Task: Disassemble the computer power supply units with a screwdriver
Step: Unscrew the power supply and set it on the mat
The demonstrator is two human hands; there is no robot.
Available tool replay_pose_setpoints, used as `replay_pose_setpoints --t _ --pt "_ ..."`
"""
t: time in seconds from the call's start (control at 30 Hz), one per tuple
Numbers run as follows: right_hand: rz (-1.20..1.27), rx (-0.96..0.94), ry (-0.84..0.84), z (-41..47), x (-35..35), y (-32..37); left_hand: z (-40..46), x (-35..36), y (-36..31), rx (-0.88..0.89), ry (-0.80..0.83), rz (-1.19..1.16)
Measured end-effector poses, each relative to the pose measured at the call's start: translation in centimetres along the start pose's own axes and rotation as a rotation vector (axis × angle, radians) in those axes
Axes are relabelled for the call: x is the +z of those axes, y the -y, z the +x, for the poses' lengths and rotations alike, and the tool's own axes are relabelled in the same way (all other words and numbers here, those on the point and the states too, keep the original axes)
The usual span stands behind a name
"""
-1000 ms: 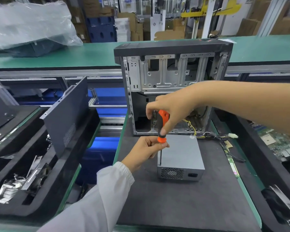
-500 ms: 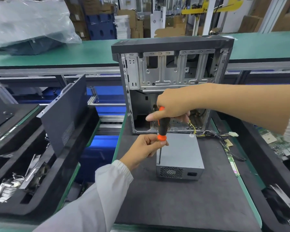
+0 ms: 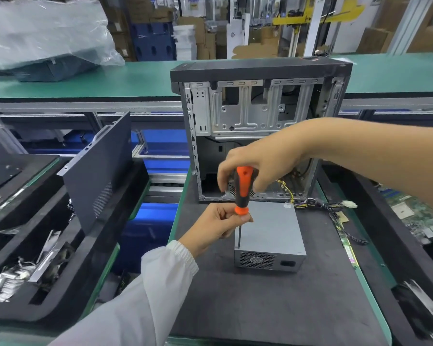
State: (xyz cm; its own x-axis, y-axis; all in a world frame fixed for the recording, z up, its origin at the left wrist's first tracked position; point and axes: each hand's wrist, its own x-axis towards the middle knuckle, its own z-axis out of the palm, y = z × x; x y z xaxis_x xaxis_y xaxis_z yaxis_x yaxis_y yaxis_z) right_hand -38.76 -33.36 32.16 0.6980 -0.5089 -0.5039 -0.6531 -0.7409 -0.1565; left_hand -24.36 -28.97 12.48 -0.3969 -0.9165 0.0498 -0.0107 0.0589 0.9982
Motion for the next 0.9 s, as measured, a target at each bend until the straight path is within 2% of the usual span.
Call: replay_pose_setpoints --t 0.1,0.17,0.23,0.37,0.5,0.63,0.73,0.9 --pt "0.126 0.093 -0.038 -0.2 0.5 0.2 0.1 0.0 0.1 0.003 -0.011 -0.014" --pt "0.066 0.214 -0.115 0.3 1.7 0.5 0.1 0.1 0.1 0.003 -0.002 -0.020" --pt "-0.020 0.169 -0.166 0.9 2.2 0.1 0.0 0.1 0.0 -0.002 0.016 -0.020" --pt "0.091 0.004 -0.045 -0.2 1.1 -0.1 0.0 0.1 -0.3 0.000 0.017 -0.008" --pt "0.141 0.229 -0.118 0.5 2.1 0.3 -0.1 0.2 -0.4 -0.002 0.024 -0.013" --pt "0.053 0.131 -0.155 0.5 2.2 0.0 -0.1 -0.3 0.0 -0.014 0.044 0.015" --pt "0.056 0.070 -0.108 -0.2 1.8 -0.1 -0.7 -1.3 1.3 -0.056 0.023 0.160" --pt "0.094 0.065 -0.151 -0.9 1.5 -0.7 -1.8 -1.9 3.3 -0.100 0.027 0.335"
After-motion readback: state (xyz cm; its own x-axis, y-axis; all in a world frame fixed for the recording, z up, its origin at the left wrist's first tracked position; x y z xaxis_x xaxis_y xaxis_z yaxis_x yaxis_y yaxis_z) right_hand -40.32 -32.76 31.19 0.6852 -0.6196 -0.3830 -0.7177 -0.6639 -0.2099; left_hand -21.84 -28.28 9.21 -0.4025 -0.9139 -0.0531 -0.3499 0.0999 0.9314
